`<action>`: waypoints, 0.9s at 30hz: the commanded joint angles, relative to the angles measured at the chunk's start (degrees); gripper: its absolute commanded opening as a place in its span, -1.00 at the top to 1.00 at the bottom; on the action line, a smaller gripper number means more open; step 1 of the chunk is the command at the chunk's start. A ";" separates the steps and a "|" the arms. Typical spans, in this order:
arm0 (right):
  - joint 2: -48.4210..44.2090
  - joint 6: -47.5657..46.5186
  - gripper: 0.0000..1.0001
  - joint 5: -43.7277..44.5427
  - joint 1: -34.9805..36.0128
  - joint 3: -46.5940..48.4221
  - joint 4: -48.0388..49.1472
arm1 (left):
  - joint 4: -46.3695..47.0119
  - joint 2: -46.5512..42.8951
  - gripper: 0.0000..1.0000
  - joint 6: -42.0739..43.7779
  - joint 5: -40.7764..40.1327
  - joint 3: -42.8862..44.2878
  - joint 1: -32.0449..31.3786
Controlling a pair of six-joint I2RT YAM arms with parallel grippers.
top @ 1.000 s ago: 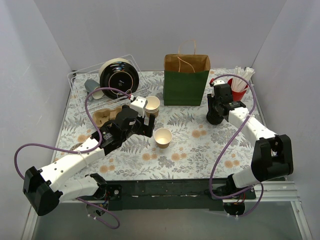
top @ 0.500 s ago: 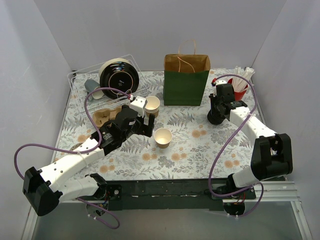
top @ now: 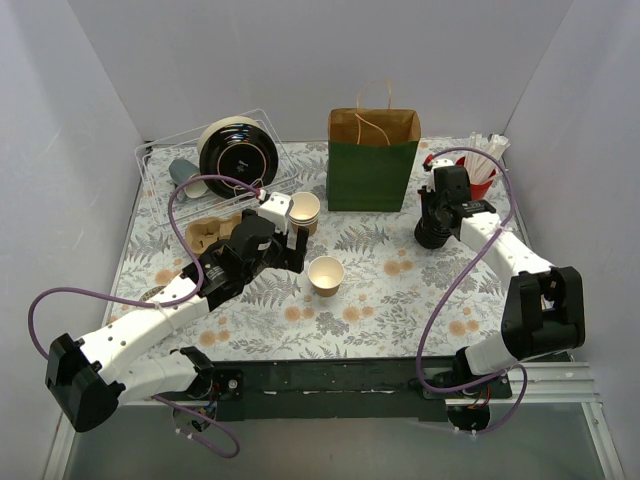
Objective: Pack the takeout coffee
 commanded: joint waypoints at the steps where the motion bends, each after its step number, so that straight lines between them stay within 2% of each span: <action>1: -2.79 0.35 0.79 -0.80 -0.27 3.62 0.40 | 1.15 -1.93 -0.96 0.49 -2.47 -0.49 -0.23; 7: -4.72 0.53 0.82 -1.41 -0.27 4.94 -1.88 | 1.76 -2.37 -0.96 1.10 -2.03 -0.84 -0.23; 9: -5.69 0.27 0.84 -4.04 -0.27 6.34 -3.72 | 3.26 -2.98 -0.97 2.24 -0.20 -1.54 -0.23; 10: -6.21 -0.08 0.85 -5.88 -0.27 6.70 -4.25 | 4.92 -3.33 -0.96 5.99 1.03 -2.33 -0.23; 13: -8.50 -1.75 0.87 -18.95 -0.27 7.31 -5.83 | 10.09 -6.67 -0.96 14.43 9.19 -3.74 -0.23; 14: -9.20 -2.28 0.89 -26.39 -0.19 7.32 -6.10 | 11.51 -7.98 -0.96 18.12 13.13 -4.35 -0.23; 15: -10.86 -2.28 0.91 -29.51 0.08 6.36 -6.19 | 12.83 -9.30 -0.97 22.25 17.00 -5.23 -0.23; 16: -12.01 -2.28 0.91 -34.50 0.95 5.65 -5.15 | 15.72 -12.18 -0.96 26.21 25.74 -7.41 -0.23; 17: -13.06 -2.46 0.92 -37.16 1.65 4.95 -4.44 | 17.40 -13.34 -0.96 33.90 27.31 -8.39 -0.23; 21: -18.25 -4.55 0.92 -47.80 6.13 3.54 -4.08 | 22.86 -15.73 -0.96 47.22 30.39 -10.42 -0.23; 22: -18.87 -5.09 0.92 -51.39 8.23 3.28 -4.43 | 23.56 -15.90 -0.96 49.08 31.36 -10.69 -0.23; 27: -21.95 -6.33 0.93 -56.60 14.40 2.48 -4.88 | 28.14 -15.82 -0.96 55.24 39.43 -12.27 -0.31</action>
